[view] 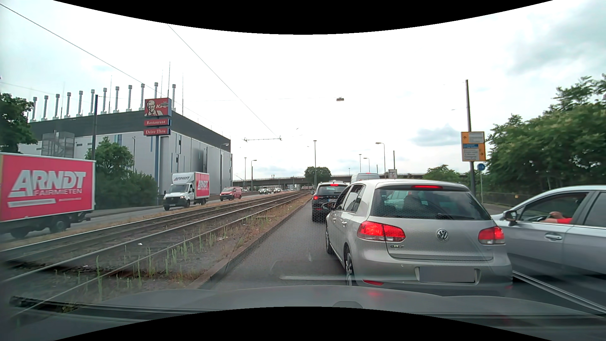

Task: Follow the waypoints while adhering to traffic rules and regulations

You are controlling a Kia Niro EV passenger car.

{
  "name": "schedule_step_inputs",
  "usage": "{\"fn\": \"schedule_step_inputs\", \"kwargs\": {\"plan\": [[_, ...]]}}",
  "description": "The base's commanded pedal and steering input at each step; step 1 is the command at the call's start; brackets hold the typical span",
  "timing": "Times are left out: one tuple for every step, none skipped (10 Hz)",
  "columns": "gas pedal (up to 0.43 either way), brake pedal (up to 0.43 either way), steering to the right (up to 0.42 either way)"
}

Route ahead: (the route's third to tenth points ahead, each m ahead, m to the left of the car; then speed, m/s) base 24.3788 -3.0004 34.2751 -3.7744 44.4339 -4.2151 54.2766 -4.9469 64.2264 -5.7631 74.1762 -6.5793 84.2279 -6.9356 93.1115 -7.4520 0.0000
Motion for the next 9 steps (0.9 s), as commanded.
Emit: {"fn": "schedule_step_inputs", "kwargs": {"plan": [[0.0,0.244,0.001],[0.0,0.244,0.001],[0.0,0.244,0.001],[0.0,0.244,0.001],[0.0,0.244,0.001],[0.0,0.244,0.001],[0.0,0.244,0.001],[0.0,0.244,0.001],[0.0,0.244,0.001]]}}
